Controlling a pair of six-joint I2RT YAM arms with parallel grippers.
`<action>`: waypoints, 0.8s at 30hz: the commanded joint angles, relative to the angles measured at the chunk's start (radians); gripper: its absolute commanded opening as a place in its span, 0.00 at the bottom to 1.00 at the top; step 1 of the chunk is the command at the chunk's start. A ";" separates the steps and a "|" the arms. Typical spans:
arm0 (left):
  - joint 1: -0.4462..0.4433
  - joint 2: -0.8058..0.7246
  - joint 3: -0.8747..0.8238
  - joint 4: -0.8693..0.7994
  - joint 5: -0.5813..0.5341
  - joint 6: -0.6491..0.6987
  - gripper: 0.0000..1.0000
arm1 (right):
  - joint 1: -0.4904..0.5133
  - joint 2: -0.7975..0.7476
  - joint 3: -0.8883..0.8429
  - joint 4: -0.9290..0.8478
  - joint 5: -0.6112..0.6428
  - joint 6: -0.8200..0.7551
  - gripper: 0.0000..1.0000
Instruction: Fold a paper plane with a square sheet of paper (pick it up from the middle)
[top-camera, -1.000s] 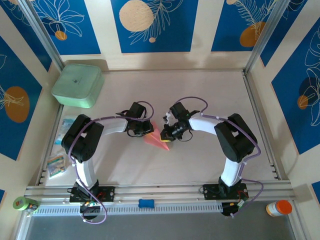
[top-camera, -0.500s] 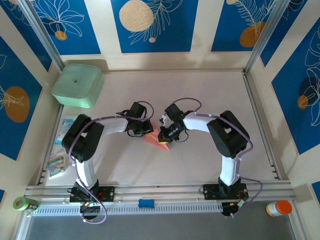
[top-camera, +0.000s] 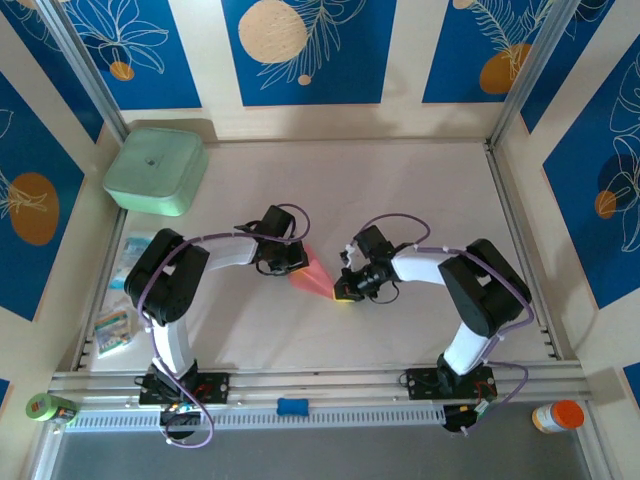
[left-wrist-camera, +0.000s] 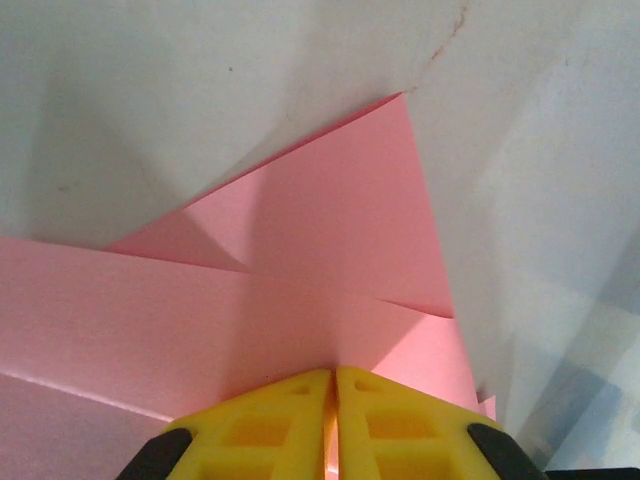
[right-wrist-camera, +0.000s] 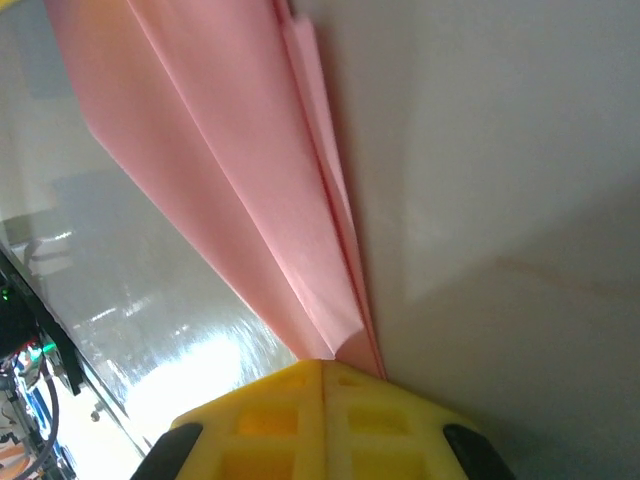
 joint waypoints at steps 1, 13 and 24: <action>0.008 0.034 0.011 -0.066 -0.048 0.026 0.13 | -0.019 -0.049 -0.059 -0.090 0.023 0.023 0.00; 0.019 -0.173 0.002 0.027 -0.023 -0.101 0.38 | -0.087 -0.128 0.096 0.006 0.010 0.049 0.25; 0.068 -0.320 -0.227 0.144 -0.065 -0.268 0.56 | -0.063 0.150 0.345 -0.071 -0.086 -0.048 0.37</action>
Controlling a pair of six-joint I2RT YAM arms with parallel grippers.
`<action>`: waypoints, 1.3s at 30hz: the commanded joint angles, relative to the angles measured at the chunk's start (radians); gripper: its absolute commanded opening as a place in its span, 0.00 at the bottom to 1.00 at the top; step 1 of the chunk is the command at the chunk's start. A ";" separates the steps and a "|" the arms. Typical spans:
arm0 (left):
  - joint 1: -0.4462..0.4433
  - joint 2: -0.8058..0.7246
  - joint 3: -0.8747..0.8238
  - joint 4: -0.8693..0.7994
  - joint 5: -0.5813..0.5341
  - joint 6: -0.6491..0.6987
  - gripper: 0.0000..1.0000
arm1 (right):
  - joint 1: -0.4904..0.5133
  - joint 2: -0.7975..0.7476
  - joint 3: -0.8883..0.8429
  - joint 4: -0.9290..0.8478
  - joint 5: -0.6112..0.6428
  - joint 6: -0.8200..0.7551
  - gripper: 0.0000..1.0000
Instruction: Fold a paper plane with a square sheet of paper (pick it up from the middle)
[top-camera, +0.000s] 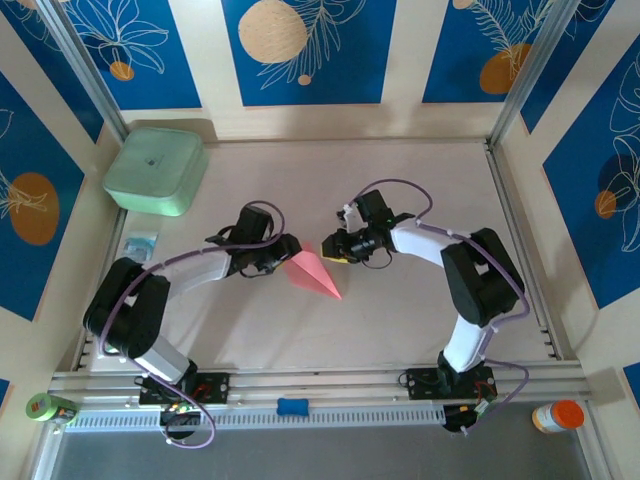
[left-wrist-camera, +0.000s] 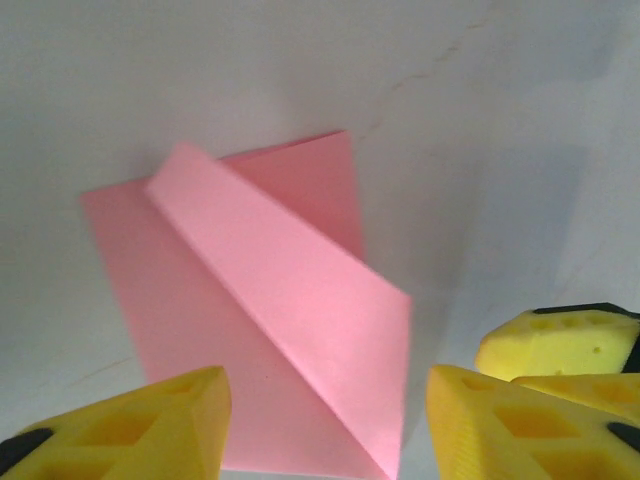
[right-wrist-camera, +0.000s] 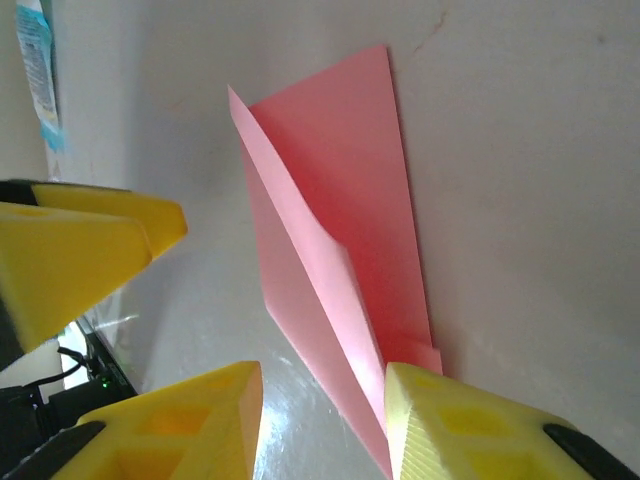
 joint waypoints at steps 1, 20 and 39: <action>0.019 -0.035 -0.038 0.043 -0.015 -0.061 0.57 | 0.016 0.060 0.050 -0.055 -0.059 -0.043 0.37; 0.060 -0.070 -0.090 0.142 0.055 -0.076 0.61 | 0.001 0.106 0.082 0.082 -0.201 -0.016 0.02; 0.008 0.043 -0.130 0.836 0.344 -0.182 0.70 | -0.056 -0.118 -0.006 0.283 -0.302 0.328 0.00</action>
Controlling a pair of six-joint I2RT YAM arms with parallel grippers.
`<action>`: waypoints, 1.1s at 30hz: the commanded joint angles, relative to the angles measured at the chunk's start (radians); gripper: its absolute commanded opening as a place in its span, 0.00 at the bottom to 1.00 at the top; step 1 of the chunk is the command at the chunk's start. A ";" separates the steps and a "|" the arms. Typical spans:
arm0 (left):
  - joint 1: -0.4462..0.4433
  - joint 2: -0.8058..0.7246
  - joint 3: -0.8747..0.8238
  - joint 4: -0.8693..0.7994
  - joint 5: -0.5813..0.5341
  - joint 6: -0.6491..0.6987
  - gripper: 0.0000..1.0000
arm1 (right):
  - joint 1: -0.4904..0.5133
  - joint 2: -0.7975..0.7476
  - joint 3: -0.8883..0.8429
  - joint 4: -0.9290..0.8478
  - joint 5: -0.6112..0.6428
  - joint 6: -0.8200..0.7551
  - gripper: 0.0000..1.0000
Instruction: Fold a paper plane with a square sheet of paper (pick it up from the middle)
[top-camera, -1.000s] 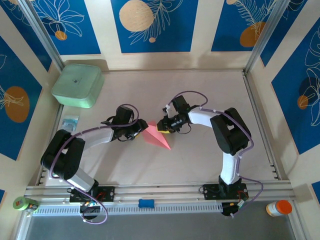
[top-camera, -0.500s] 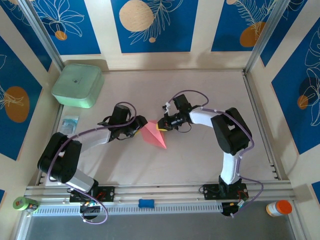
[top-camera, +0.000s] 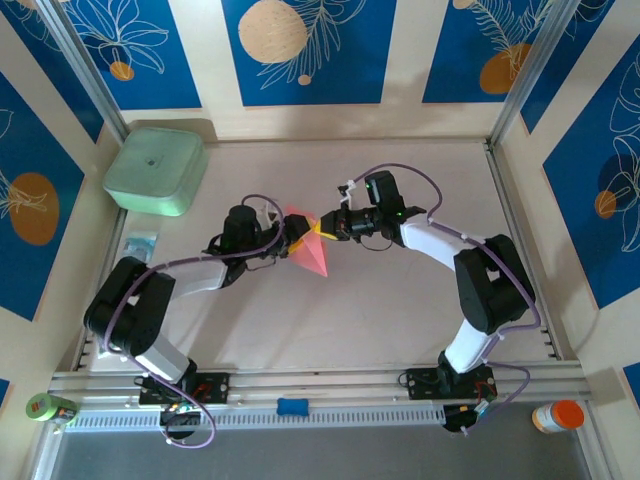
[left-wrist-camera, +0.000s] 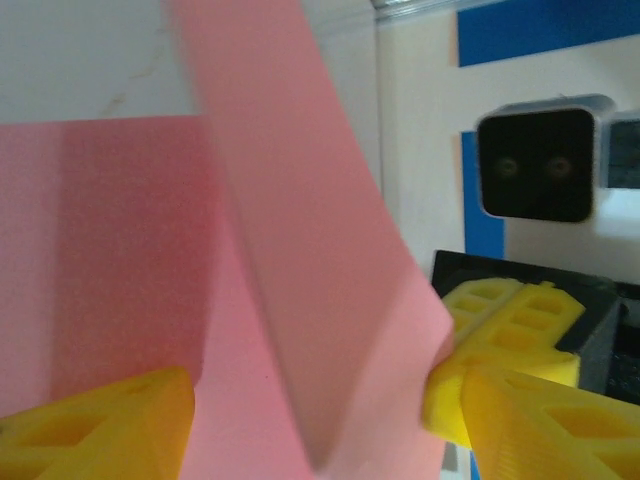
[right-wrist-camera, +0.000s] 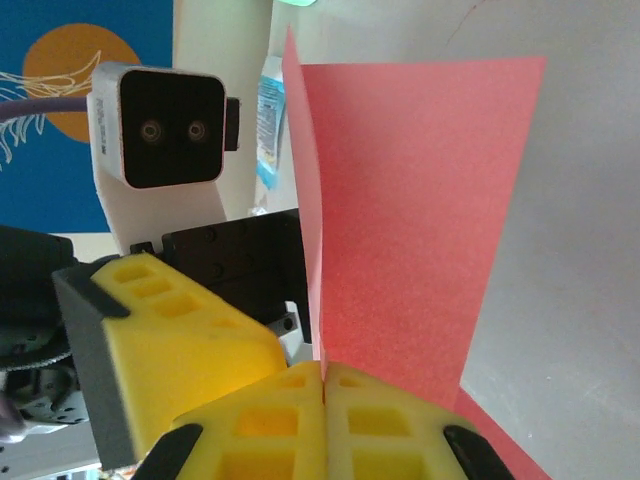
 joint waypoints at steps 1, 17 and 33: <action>-0.015 0.023 -0.002 0.153 0.067 -0.016 0.67 | -0.009 -0.032 -0.021 0.037 -0.055 0.067 0.00; -0.017 -0.004 -0.002 0.155 0.062 0.039 0.38 | -0.037 -0.018 -0.048 0.079 -0.094 0.126 0.03; -0.013 -0.058 0.047 -0.027 0.014 0.155 0.10 | -0.097 -0.076 -0.099 0.089 -0.077 0.130 0.34</action>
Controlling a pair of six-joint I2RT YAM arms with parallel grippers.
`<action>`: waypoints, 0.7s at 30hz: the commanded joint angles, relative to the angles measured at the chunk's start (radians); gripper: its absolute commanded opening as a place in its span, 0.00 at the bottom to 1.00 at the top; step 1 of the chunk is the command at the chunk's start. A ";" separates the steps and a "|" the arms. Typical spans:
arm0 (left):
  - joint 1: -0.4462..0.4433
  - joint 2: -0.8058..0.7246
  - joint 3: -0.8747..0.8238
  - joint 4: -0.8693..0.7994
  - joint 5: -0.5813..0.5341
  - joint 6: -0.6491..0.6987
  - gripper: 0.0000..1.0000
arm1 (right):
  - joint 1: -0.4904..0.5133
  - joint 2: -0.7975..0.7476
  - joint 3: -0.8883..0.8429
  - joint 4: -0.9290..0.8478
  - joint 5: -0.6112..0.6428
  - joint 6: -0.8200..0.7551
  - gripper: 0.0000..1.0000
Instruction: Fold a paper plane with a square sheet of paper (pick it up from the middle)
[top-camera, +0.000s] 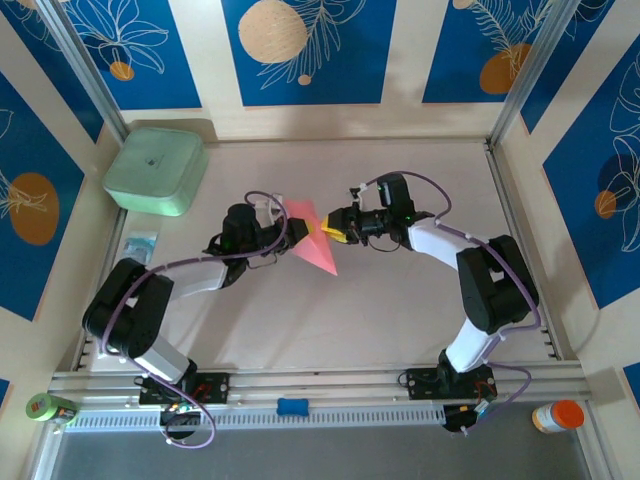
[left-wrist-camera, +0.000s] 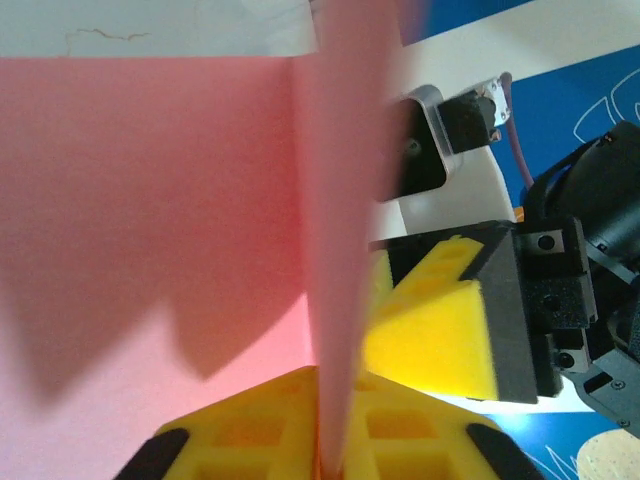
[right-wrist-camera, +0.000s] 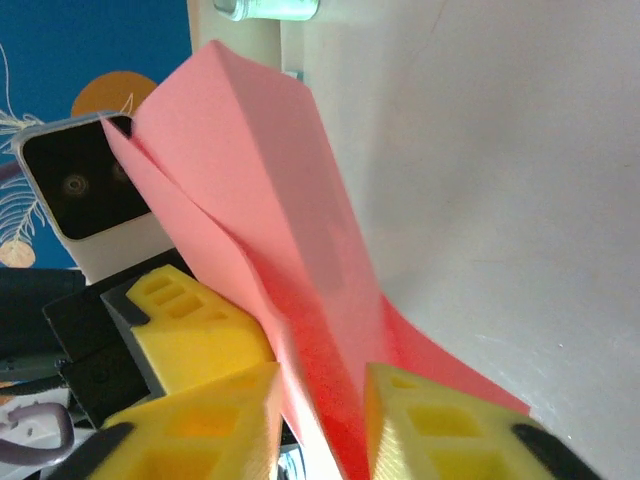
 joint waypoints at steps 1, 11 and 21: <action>0.000 -0.040 0.042 -0.088 -0.021 0.072 0.09 | -0.031 -0.074 -0.030 -0.011 0.012 -0.031 0.37; -0.010 -0.053 0.376 -1.014 -0.333 0.530 0.07 | -0.083 -0.269 -0.026 -0.360 0.380 -0.342 0.52; -0.116 0.248 0.876 -1.737 -1.023 0.751 0.07 | -0.107 -0.374 -0.067 -0.426 0.563 -0.401 0.54</action>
